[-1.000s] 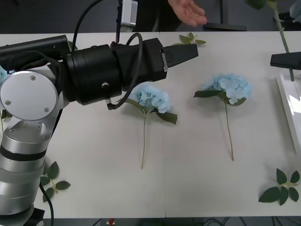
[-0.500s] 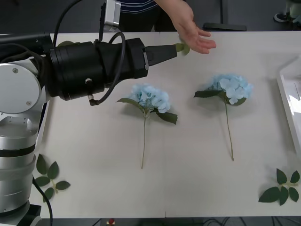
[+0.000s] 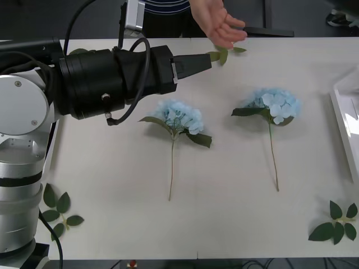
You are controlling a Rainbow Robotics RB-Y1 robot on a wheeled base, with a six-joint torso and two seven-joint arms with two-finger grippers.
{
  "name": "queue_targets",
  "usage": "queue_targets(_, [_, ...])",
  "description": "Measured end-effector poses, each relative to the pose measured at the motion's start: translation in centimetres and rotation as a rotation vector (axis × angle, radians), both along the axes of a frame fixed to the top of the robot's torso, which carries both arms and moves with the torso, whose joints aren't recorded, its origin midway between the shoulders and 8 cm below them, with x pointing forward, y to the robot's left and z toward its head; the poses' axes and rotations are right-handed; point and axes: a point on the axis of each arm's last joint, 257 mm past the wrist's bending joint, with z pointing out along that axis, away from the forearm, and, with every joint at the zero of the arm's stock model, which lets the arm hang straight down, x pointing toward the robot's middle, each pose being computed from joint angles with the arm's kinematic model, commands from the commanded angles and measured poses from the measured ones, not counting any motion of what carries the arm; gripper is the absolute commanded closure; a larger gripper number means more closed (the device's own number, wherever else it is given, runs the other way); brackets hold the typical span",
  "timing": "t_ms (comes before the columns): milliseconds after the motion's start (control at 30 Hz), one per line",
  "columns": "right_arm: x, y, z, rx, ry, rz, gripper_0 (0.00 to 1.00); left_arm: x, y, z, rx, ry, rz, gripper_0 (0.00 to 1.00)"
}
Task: Place the red flowers into the right box and the blue flowers into the left box. If a person shows an open palm, hand one flower to the person first, then continue sorting.
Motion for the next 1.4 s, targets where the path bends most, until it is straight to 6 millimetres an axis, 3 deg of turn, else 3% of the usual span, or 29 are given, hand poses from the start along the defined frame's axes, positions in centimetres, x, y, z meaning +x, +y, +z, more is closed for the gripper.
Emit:
queue_targets(567, [7.3,3.0,1.2,-0.078,-0.098,-0.176,1.0,-0.4,-0.3,0.6,-0.014,-0.002,-0.021,0.0])
queue_targets(1067, [7.9,2.9,0.1,-0.082,-0.075,-0.184,1.0,-0.4,-0.4,0.7,-0.014,-0.005,-0.022,0.0])
queue_targets(1100, [7.9,2.9,0.1,-0.082,-0.075,-0.184,0.95,-0.4,-0.4,0.7,-0.014,-0.005,-0.022,0.0])
queue_targets(1167, [7.9,2.9,0.1,-0.082,-0.075,-0.184,0.39,-0.4,-0.4,0.7,-0.014,-0.005,-0.022,0.0])
queue_targets(1233, [7.9,2.9,0.1,-0.082,-0.075,-0.185,0.02,-0.4,-0.4,0.7,-0.014,-0.005,-0.022,0.0])
queue_targets(1400, [7.9,2.9,0.1,-0.082,-0.075,-0.185,0.0,-0.4,-0.4,0.7,-0.014,-0.005,-0.022,0.0])
